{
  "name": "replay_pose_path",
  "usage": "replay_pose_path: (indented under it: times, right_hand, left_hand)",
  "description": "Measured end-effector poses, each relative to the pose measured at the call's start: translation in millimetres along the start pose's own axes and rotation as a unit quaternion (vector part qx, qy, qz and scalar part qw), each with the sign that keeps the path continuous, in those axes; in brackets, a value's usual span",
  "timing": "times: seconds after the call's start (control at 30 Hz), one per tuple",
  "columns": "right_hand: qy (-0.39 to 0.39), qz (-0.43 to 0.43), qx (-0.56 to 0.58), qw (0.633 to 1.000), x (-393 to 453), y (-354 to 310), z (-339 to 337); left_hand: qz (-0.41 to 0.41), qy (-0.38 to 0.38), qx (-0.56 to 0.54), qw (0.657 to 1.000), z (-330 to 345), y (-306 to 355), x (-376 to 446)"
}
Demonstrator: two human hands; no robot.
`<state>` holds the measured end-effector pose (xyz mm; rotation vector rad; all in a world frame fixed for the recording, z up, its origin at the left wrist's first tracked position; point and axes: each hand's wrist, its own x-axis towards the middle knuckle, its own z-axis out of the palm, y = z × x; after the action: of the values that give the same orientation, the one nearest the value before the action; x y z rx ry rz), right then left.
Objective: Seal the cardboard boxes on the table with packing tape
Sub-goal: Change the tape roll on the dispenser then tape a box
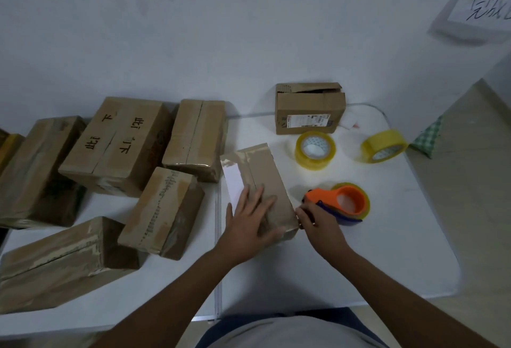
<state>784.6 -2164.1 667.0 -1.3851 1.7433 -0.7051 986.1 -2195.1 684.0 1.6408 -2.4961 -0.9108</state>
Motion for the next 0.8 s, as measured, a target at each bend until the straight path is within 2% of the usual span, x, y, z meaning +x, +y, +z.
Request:
replay_pose_path:
  times: [0.1, 0.27, 0.33, 0.47, 0.57, 0.63, 0.8]
  right_hand:
    - [0.016, 0.020, -0.025, 0.999, 6, 23, -9]
    - [0.076, 0.044, -0.176, 0.980, 30, 66, -35]
    - [0.063, 0.068, -0.215, 0.972, 42, 75, -38]
    - [-0.014, 0.140, -0.215, 0.966, 58, 76, -38]
    - [0.003, 0.125, -0.252, 0.960, 58, 80, -33]
    - [0.013, 0.130, -0.239, 0.962, 57, 82, -31]
    - [-0.016, 0.153, -0.231, 0.961, 56, 78, -34]
  left_hand:
    - [0.016, 0.015, 0.033, 0.999, 7, -6, 3]
    - [0.067, 0.006, 0.071, 0.995, -4, -27, 22]
    - [0.082, 0.013, 0.097, 0.992, -12, -30, 26]
    - [0.117, 0.039, 0.172, 0.977, -3, -34, 14]
    - [0.098, 0.041, 0.173, 0.979, 9, -36, 9]
    - [0.095, 0.061, 0.184, 0.977, 12, -35, 9]
    - [0.072, 0.098, 0.208, 0.970, 19, -26, 10]
